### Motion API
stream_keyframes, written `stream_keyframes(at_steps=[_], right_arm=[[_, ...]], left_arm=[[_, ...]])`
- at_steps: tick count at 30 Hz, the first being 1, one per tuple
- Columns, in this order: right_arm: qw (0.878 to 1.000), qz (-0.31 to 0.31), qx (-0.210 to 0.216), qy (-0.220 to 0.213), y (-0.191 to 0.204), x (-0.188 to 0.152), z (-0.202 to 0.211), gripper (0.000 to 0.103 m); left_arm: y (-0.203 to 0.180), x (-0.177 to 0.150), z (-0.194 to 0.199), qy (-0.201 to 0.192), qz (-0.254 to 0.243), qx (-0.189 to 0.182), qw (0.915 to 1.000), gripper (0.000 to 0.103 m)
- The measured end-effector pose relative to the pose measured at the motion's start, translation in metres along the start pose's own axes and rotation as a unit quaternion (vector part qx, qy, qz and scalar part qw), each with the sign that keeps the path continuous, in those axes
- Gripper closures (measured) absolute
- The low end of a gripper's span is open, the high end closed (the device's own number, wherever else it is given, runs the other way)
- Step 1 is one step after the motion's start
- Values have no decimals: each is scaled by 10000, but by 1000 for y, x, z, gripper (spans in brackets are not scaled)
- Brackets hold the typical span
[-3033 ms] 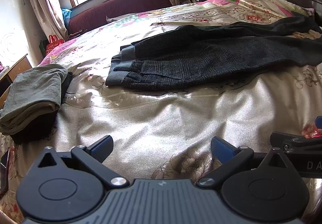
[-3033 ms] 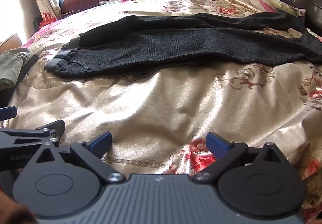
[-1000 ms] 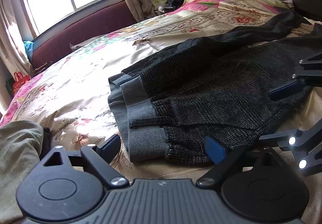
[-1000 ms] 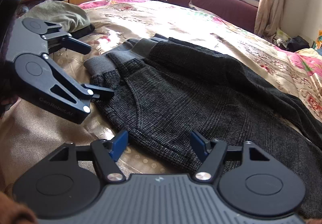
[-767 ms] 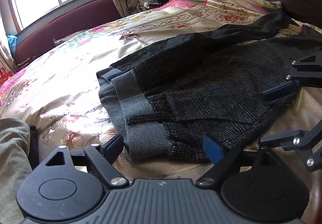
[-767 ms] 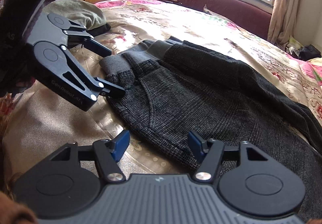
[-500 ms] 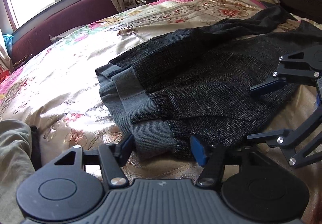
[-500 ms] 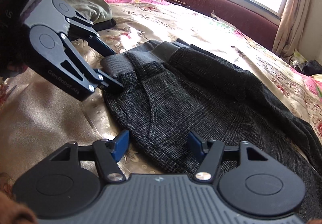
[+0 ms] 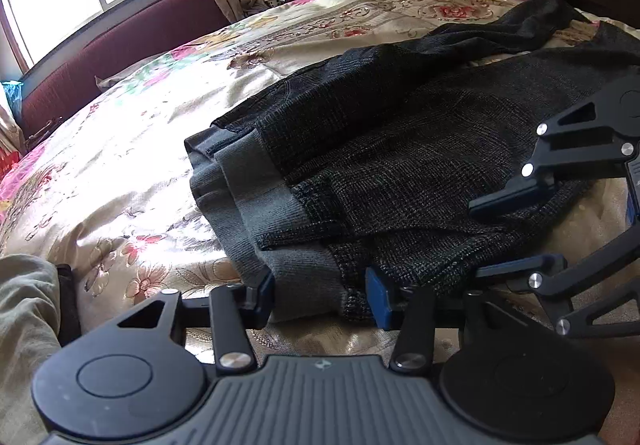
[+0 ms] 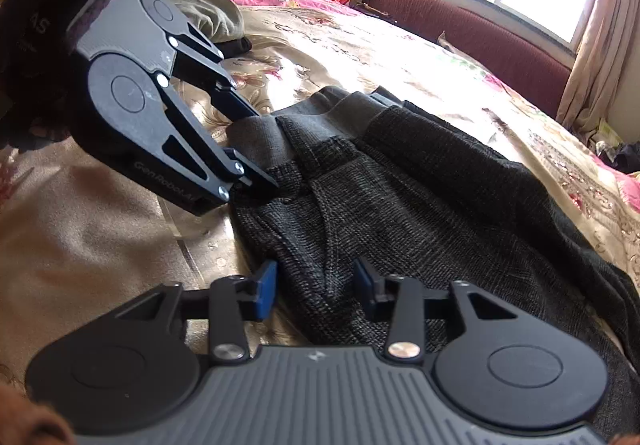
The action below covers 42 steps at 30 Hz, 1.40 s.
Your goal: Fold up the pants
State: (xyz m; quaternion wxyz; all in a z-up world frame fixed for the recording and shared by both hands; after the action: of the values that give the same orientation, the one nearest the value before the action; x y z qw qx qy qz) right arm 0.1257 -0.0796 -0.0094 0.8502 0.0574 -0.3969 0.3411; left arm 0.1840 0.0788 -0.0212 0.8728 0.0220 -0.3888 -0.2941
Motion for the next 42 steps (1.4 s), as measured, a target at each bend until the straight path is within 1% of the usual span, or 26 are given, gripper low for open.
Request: stream_keyframes(at_steps=[1, 2, 3, 4, 6, 9, 12, 15, 17, 18, 20, 21, 24, 26, 27, 28, 30, 31, 34, 35, 37, 39, 42], right_arm=[[10000, 12, 6, 10, 2, 0, 1, 78], [10000, 22, 66, 22, 6, 1, 3, 80], [9999, 1, 165, 44, 8, 1, 5, 88], [9998, -36, 173, 73, 11, 1, 7, 88], [9996, -73, 244, 103, 16, 2, 11, 89], [9980, -308, 548, 83, 19, 3, 20, 90], [9967, -290, 761, 66, 32, 6, 29, 90], [9927, -335, 1158, 78, 49, 0, 44, 90], [9901, -228, 1383, 95, 65, -7, 53, 90], [9890, -187, 1462, 114, 73, -10, 56, 90], [9884, -208, 1501, 53, 85, -14, 60, 86], [9885, -290, 1483, 37, 89, -12, 61, 83], [9892, -653, 1313, -43, 90, -11, 73, 83], [9861, -1015, 1306, -179, 84, -16, 86, 84], [9839, -1214, 1288, -241, 78, -19, 95, 81], [9830, -1355, 1204, -300, 72, -24, 103, 79], [9821, -1627, 879, -372, 56, -36, 122, 78], [9790, -1855, 745, -389, 46, -42, 131, 78], [9602, -2723, 425, -463, 11, -70, 156, 78], [9561, -2874, 275, -495, 3, -78, 162, 78], [9539, -2954, -80, -528, -13, -94, 173, 77], [9532, -2971, -297, -469, -27, -103, 174, 73], [9520, -3006, -319, -472, -48, -111, 165, 72]], left_arm=[[1, -1, 4, -10, 14, -41, 10000, 49], [2, -2, 8, -15, 52, -97, 9999, 51], [4, -3, 12, -11, 115, -156, 9998, 55], [5, -3, 16, -2, 167, -182, 9997, 61], [7, -5, 24, 62, 202, -77, 9997, 74], [14, -15, 35, 187, 319, -158, 9992, 74], [14, -25, 48, 312, 312, -130, 9989, 74], [12, -38, 69, 453, 327, -141, 9983, 74], [8, -53, 85, 606, 361, -176, 9974, 74], [5, -61, 92, 663, 344, -155, 9971, 74], [-1, -75, 104, 766, 356, -1, 9964, 73], [-3, -80, 108, 790, 403, 113, 9960, 73], [-4, -85, 119, 835, 635, 402, 9937, 70], [-6, -86, 127, 876, 730, 475, 9923, 71], [-8, -86, 132, 859, 761, 487, 9922, 71], [-11, -87, 140, 810, 774, 509, 9924, 71], [-18, -84, 152, 681, 789, 583, 9928, 71], [-22, -82, 157, 618, 818, 585, 9930, 71], [-44, -77, 169, 432, 823, 531, 9943, 71], [-52, -73, 170, 370, 798, 526, 9947, 71], [-69, -68, 171, 252, 804, 502, 9952, 70], [-85, -62, 169, 258, 900, 456, 9946, 70], [-103, -53, 167, 353, 916, 606, 9933, 70]])
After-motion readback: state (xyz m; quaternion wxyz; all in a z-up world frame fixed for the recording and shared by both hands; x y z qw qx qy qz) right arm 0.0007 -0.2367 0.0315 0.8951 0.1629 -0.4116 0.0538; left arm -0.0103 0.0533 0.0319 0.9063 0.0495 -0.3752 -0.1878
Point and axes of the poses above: each gripper's, at about its wrist camera, not at the fingertips, and z roughly against the way its jaws point, y to its left, x to its top, the point moved 2 cm from there along -z, roughly the way its jaws point, and after that the axes turned 4 degrees about x, right-handed, at the moved point
